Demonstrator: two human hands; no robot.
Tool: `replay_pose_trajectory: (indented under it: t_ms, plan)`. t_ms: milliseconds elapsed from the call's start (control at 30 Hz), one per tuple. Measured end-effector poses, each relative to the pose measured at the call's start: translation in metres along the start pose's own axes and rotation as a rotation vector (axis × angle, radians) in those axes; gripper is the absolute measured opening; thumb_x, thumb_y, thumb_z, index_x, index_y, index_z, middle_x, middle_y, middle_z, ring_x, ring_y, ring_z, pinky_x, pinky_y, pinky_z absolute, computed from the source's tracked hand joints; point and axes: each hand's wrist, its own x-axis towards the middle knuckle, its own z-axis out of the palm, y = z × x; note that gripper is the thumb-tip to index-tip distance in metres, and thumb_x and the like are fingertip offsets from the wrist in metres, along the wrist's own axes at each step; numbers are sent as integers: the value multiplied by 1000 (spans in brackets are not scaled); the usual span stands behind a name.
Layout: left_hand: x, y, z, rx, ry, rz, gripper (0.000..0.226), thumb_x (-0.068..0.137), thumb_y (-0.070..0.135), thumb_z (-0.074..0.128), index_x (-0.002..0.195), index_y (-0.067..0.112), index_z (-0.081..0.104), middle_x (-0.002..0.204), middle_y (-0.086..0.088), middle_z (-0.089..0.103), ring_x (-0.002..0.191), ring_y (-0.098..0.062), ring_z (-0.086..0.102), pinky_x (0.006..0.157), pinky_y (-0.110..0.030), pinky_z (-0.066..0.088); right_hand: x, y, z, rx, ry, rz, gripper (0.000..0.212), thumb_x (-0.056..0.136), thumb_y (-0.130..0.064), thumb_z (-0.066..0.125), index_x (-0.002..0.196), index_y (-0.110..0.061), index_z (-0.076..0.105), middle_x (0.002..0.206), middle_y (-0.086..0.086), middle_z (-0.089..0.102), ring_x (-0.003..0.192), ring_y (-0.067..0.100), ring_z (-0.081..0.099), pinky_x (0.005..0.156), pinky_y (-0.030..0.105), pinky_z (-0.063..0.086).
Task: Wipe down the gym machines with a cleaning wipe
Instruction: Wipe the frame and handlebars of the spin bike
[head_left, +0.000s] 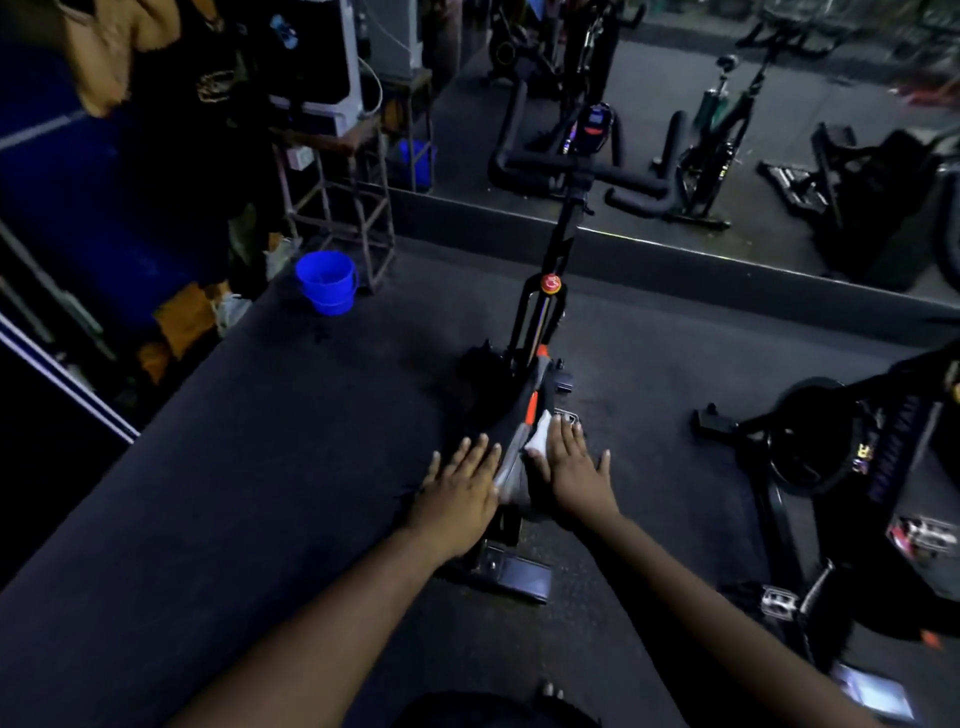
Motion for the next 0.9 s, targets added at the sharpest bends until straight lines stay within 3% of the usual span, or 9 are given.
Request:
replay_pose_trajectory:
  t_ms: [133, 267, 433, 567, 733, 800, 900]
  plan:
    - [8, -5, -3, -16, -65, 0, 64, 108, 39, 26, 163, 26, -4, 170, 6, -13, 156, -14, -11, 126, -52, -4, -19, -11, 14, 8, 13, 20, 82, 100, -65, 12, 162, -14, -3, 169, 4, -14, 154, 21, -18, 124, 57, 2]
    - [17, -9, -2, -23, -108, 5, 69, 106, 44, 27, 161, 28, -11, 168, 9, -20, 155, -12, -17, 125, -52, -8, -53, -12, 20, 18, -19, -40, 86, 95, -71, 7, 161, -18, -10, 165, -2, -22, 152, 18, -23, 124, 48, -1]
    - [19, -6, -8, -27, -140, 5, 69, 106, 45, 25, 161, 29, -12, 167, 11, -23, 154, -11, -20, 125, -52, -9, 31, -10, 4, 344, -1, 61, 86, 102, -61, 35, 162, -16, -6, 170, 2, -10, 156, 16, -9, 124, 58, 7]
    - [17, -6, -9, -10, -136, -10, 69, 105, 44, 26, 161, 29, -13, 167, 12, -23, 153, -9, -21, 125, -52, -9, 79, -15, -5, 482, 59, -4, 91, 102, -56, 42, 160, -10, -10, 168, 12, -16, 155, 19, -16, 127, 45, 2]
    - [15, -4, -13, 2, -168, -6, 69, 106, 41, 25, 159, 30, -18, 161, 15, -32, 151, -7, -27, 124, -50, -14, 99, -3, -8, 318, 91, -106, 88, 101, -61, 38, 161, -18, -9, 168, 3, -21, 154, 13, -18, 124, 55, 8]
    - [15, -6, -13, 8, -181, -2, 70, 106, 43, 24, 158, 30, -20, 160, 16, -34, 149, -6, -29, 123, -48, -17, 111, 2, -15, 198, 72, -127, 86, 99, -66, 35, 161, -27, -9, 167, -1, -23, 154, 15, -18, 121, 59, 5]
    - [16, -7, -13, 7, -197, 4, 72, 100, 49, 17, 158, 29, -21, 160, 16, -34, 149, -6, -30, 123, -48, -17, 115, -7, -27, -22, 14, -205, 88, 93, -76, 19, 162, -24, 3, 168, 0, -21, 154, 19, -22, 122, 60, -2]
